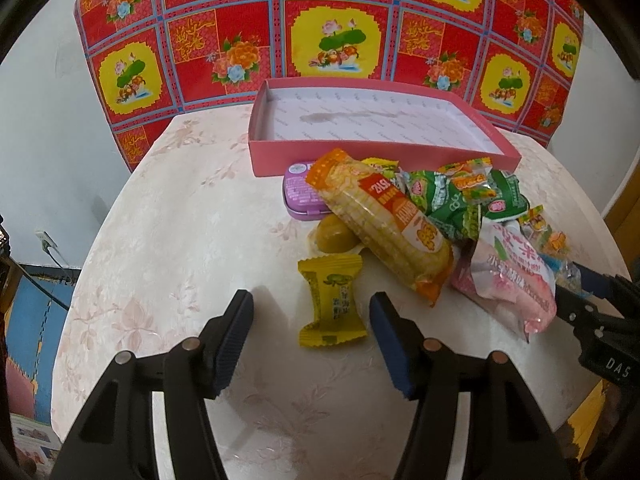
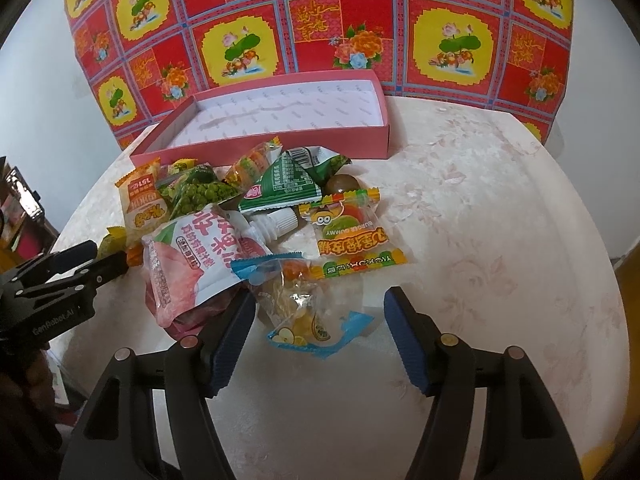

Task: Organize snacks
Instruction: 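Close the left tool on the yellow wrapped candy while the right tool grasps the clear blue-tagged candy bag, then lift the yellow candy with the left tool while the right tool carries the clear bag over the pink tray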

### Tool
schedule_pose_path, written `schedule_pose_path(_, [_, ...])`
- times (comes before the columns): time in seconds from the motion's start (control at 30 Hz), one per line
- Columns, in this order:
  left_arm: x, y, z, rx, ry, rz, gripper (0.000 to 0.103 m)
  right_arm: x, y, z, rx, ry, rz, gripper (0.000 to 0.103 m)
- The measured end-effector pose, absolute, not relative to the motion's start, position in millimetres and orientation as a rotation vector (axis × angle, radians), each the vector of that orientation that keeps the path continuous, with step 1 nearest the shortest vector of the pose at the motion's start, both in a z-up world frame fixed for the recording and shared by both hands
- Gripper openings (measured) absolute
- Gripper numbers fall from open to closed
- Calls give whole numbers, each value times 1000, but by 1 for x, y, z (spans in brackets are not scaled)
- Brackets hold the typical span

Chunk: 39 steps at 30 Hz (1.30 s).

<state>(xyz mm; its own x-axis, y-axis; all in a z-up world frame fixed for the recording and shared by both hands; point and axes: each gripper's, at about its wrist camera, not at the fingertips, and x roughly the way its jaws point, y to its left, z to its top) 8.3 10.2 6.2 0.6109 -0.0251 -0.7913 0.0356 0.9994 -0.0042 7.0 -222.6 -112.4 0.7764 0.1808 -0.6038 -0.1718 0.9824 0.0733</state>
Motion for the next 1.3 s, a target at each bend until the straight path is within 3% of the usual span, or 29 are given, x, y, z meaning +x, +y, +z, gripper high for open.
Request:
schedule_pose_path(0.17, [8,11,7,11,914,-30,61,6,-223,-112,10,655,193,69])
schedule_pose_path(0.27, [6,11,8,10,911,-29,41,4,-223,-112,6,661,197,68])
schedule_pose_path(0.3, [6,11,9,9,913,-30,34,3,-223,-112,1,662,192,65])
schedule_pose_path(0.33, [5,11,9,6,915,-30,32,3,-223,-112,-8,661,182,60])
schedule_pose_path(0.4, [5,12,10,1,920,-27,31,1,-226,-112,-9,660,183,47])
schedule_pose_path(0.53, [2,16,15,-22,918,-29,31,-1,-231,-110,19,668,211,39])
schedule_pose_path(0.6, [1,17,20,-23,909,-30,31,-4,-230,-107,10,657,224,28])
schedule_pose_path(1.3, [9,16,59,-32,857,-44,30,-13,-222,-68,-27,558,308,25])
